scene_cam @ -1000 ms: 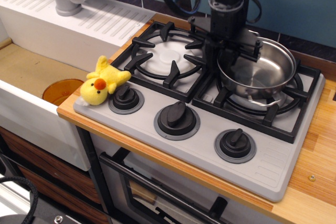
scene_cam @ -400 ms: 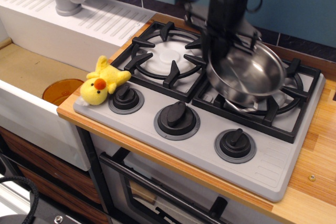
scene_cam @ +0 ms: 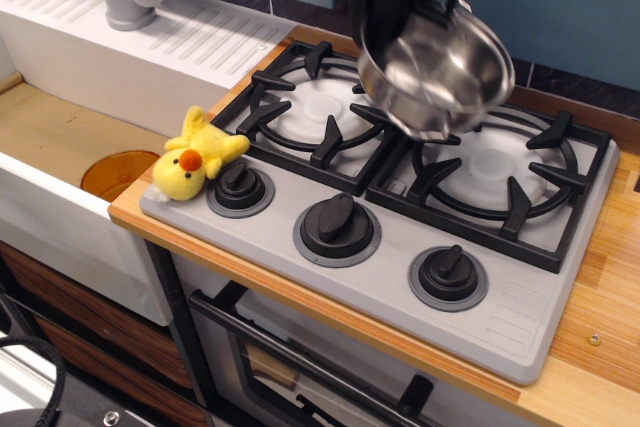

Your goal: Put pan on stove and put stuffedduck in pan

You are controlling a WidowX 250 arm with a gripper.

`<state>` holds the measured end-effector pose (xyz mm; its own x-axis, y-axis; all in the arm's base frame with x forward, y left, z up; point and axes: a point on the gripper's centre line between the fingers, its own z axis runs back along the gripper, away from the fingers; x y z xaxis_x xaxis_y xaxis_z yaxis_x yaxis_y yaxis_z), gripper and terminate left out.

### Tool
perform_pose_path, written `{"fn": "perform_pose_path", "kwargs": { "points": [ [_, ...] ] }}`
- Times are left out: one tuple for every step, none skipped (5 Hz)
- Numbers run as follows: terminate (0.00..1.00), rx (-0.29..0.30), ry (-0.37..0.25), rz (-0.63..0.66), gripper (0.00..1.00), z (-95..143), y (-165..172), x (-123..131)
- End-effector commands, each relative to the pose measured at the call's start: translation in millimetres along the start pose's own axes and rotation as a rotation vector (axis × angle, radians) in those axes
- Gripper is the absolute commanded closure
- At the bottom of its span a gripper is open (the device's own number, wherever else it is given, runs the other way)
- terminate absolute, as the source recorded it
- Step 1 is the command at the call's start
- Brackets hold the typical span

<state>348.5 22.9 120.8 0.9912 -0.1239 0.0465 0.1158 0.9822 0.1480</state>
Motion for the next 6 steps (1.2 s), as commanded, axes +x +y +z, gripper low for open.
{"fn": "perform_pose_path", "kwargs": {
  "points": [
    [0.0,0.031,-0.091,-0.044,1.0,14,58,21],
    [0.0,0.014,-0.1,-0.047,1.0,-4,73,21],
    [0.0,-0.001,-0.106,-0.036,1.0,-19,79,17],
    [0.0,-0.011,-0.11,-0.023,1.0,-34,81,12],
    [0.0,-0.041,-0.117,-0.014,1.0,-46,74,8],
    [0.0,-0.039,-0.12,-0.002,0.0,-47,65,5]
  ]
}}
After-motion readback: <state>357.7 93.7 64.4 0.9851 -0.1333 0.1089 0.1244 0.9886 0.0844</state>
